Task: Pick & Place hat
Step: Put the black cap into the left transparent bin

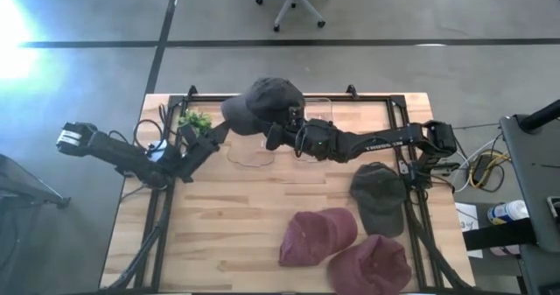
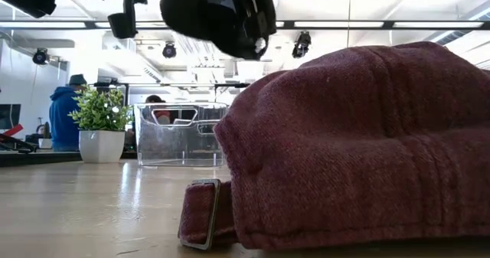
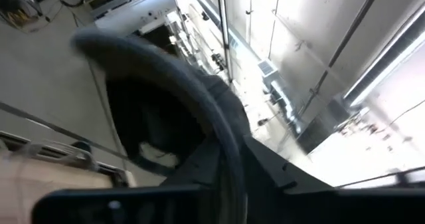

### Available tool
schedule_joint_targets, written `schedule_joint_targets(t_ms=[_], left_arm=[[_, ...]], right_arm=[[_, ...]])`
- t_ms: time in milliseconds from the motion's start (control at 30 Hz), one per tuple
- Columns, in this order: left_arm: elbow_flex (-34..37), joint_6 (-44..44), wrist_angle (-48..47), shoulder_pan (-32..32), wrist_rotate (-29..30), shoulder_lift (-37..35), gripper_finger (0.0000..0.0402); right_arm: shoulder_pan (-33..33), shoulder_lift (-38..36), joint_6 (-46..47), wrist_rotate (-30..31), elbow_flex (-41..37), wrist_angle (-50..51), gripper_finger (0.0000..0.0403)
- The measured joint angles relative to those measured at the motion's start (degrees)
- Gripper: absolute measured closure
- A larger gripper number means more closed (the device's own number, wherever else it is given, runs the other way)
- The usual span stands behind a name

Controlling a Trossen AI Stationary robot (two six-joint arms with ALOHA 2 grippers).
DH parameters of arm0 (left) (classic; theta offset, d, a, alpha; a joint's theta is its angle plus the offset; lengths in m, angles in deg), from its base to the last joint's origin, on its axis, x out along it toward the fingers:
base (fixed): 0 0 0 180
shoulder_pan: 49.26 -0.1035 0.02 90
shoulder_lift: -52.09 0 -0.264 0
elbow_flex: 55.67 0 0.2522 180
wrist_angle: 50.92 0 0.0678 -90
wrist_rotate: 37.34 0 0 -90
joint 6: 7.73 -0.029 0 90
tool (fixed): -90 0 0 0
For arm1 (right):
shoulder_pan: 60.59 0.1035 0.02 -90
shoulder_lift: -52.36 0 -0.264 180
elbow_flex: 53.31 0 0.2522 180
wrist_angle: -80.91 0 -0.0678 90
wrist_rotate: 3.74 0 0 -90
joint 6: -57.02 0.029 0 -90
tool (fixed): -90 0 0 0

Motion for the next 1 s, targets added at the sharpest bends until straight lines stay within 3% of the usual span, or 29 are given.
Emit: schedule_joint_targets(t_ms=[67,300,400,500,533,667,800,1000], left_arm=[[0.1,-1.9,-1.9,0.3,-0.4,-0.4,0.0322],[-0.4,-9.0,-18.1,1.4,-0.7,-2.3,0.0248],[-2.2,-18.5,-23.1,2.3,-1.5,-2.5,0.0232],[-5.9,-27.9,-34.7,3.3,-0.7,-2.0,0.0229],[-7.6,-30.0,-39.8,3.4,-0.2,-1.7,0.0228],[-15.8,-30.7,-62.8,3.1,1.9,0.8,0.0228],[-21.8,-27.9,-76.0,3.0,0.4,2.7,0.0228],[-23.1,-19.5,-79.5,3.2,-22.1,2.8,0.0228]], right_arm=[[0.0,-0.6,-1.7,-0.3,0.0,0.7,0.038],[-0.7,-4.3,-6.5,1.8,-0.1,11.5,0.0387],[-1.6,-6.3,-6.5,3.3,-0.2,20.0,0.0388],[-2.6,-8.2,-3.1,2.1,-0.2,28.0,0.0389],[-3.1,-9.1,-1.2,0.2,-0.2,30.2,0.0389],[-4.8,-10.3,2.1,-18.7,2.2,38.3,0.0389],[-2.3,-10.3,1.9,-29.2,5.7,49.6,0.0389],[-0.9,-8.2,6.5,-46.1,6.0,54.3,0.0389]])
